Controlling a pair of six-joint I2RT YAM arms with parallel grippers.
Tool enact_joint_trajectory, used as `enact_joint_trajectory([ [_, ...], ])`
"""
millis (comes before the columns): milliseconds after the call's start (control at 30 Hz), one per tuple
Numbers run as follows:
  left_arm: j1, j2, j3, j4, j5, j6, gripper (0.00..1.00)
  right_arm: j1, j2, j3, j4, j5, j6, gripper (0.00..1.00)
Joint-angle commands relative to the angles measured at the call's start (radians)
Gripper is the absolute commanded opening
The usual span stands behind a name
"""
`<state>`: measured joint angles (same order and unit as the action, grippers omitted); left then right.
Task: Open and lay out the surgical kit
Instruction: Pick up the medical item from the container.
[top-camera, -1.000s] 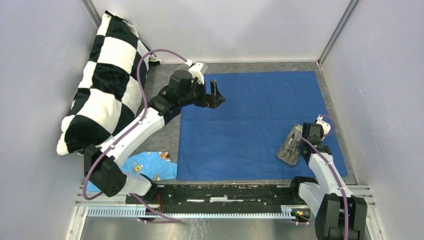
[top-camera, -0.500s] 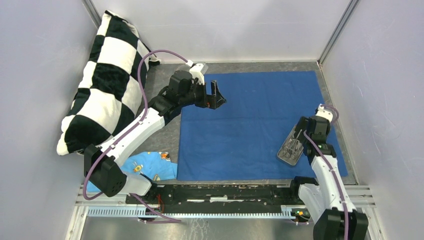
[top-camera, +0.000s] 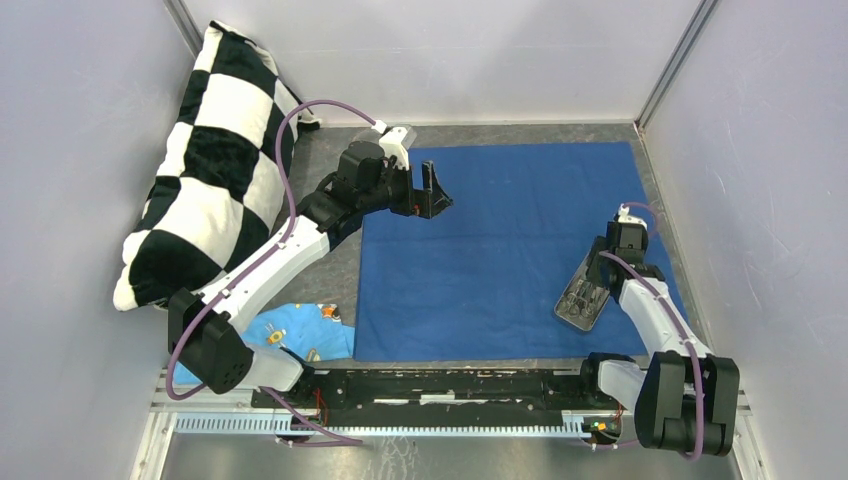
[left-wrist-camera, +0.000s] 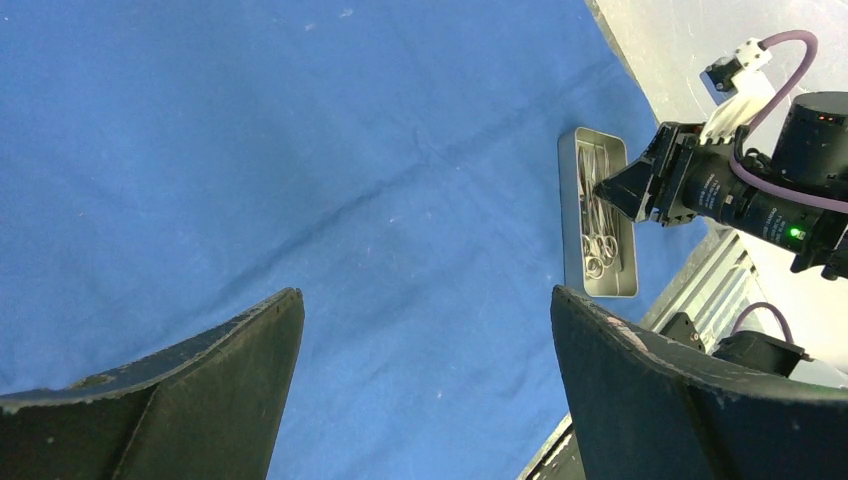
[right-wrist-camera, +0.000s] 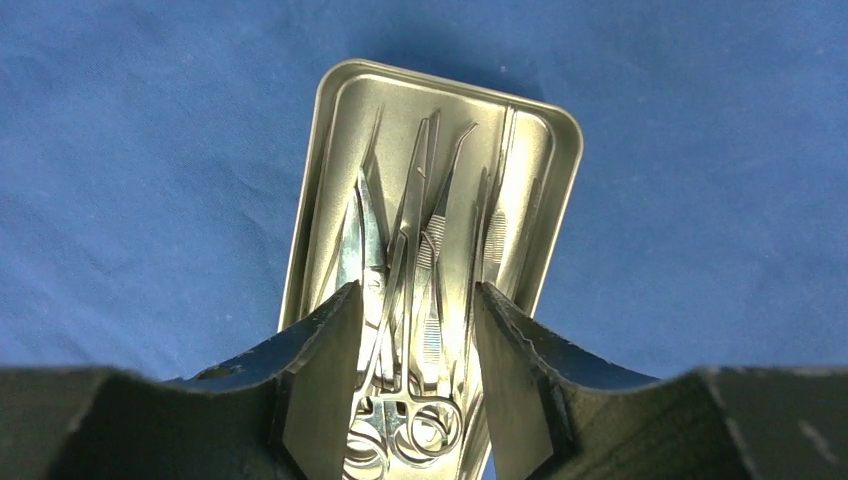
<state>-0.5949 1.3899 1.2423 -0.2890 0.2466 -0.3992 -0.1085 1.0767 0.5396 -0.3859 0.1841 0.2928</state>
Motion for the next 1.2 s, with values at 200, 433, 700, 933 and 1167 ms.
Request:
enact_joint_trajectory([
  [200,-0.001,-0.023,0.005,0.039,0.039,-0.03,0.98,0.085,0.062,-0.005,0.028,0.085,0.043,0.49],
  [433,-0.001,-0.009,0.005,0.038,0.042,-0.03,0.98,0.089,0.077,-0.059,0.047,0.12,0.105,0.4],
  [700,-0.001,0.004,0.002,0.042,0.046,-0.032,0.99,0.089,0.081,-0.115,0.091,0.123,0.165,0.26],
  [933,0.0,0.007,0.002,0.042,0.051,-0.034,0.98,0.089,-0.038,-0.121,0.085,0.161,0.186,0.01],
  [1167,-0.001,0.013,0.002,0.042,0.051,-0.035,0.99,0.088,-0.145,-0.125,0.106,0.186,0.188,0.0],
])
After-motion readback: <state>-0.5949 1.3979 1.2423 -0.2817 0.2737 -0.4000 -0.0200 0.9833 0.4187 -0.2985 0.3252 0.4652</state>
